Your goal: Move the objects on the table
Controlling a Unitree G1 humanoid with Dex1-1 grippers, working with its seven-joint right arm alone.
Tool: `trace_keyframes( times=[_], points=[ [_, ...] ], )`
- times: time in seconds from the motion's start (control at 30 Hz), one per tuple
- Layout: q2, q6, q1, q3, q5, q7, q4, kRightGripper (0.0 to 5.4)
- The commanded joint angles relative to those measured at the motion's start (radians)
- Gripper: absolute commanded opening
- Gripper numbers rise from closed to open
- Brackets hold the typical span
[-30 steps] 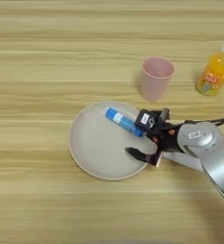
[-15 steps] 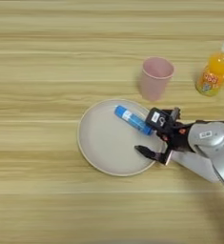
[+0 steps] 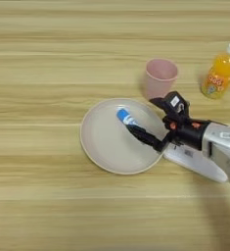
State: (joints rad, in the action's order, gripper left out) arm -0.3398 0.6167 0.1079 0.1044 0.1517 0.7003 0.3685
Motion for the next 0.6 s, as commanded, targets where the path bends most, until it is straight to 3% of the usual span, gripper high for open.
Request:
trace_keyframes(
  times=[0.03, 0.43, 0.53, 0.6],
  points=[
    [0.008, -0.077, 0.051, -0.052, 0.048, -0.024, 0.045, 5.38],
    [0.069, -0.216, 0.055, -0.166, 0.140, -0.087, 0.051, 5.38],
    [0.095, -0.285, 0.055, -0.194, 0.135, -0.127, 0.048, 5.38],
    [0.109, -0.377, 0.062, -0.211, 0.097, -0.173, 0.036, 5.38]
  ],
)
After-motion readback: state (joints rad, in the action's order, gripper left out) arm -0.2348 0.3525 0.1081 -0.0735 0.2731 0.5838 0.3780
